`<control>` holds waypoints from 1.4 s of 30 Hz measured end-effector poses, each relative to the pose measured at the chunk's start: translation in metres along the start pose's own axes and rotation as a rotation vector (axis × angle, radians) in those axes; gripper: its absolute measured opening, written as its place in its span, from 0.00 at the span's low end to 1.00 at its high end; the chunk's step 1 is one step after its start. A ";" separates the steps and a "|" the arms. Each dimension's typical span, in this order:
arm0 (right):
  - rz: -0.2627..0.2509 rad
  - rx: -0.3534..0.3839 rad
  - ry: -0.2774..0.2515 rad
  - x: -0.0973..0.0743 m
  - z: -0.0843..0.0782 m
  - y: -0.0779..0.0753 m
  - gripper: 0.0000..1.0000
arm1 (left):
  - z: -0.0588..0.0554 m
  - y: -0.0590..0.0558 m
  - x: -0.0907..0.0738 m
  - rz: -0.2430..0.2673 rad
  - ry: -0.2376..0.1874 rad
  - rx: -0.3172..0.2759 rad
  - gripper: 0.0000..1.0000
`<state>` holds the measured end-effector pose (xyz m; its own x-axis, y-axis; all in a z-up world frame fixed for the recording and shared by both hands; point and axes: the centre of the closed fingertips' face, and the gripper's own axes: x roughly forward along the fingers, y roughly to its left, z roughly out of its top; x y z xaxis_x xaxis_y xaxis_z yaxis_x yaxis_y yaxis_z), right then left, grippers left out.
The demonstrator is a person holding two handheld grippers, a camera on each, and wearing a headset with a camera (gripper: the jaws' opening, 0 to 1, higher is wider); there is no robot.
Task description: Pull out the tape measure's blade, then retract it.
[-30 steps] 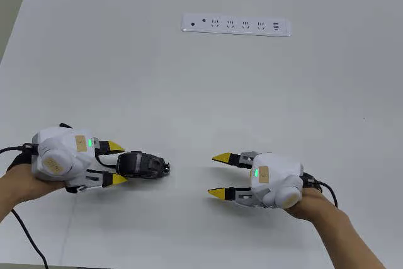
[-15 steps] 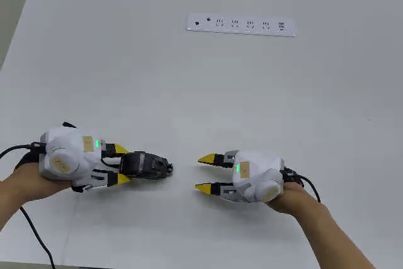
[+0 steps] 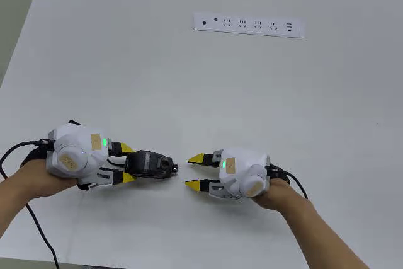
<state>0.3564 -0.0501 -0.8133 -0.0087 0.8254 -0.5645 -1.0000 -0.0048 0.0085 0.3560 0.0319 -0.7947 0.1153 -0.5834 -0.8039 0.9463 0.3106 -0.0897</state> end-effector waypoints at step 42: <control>0.025 0.003 0.058 0.029 0.003 -0.002 0.09 | -0.002 0.001 -0.001 -0.016 -0.002 0.017 0.26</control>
<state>0.3584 -0.0249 -0.8271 -0.0340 0.7909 -0.6110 -0.9994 -0.0231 0.0257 0.3563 0.0341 -0.7948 0.1008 -0.5897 -0.8013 0.9529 0.2887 -0.0926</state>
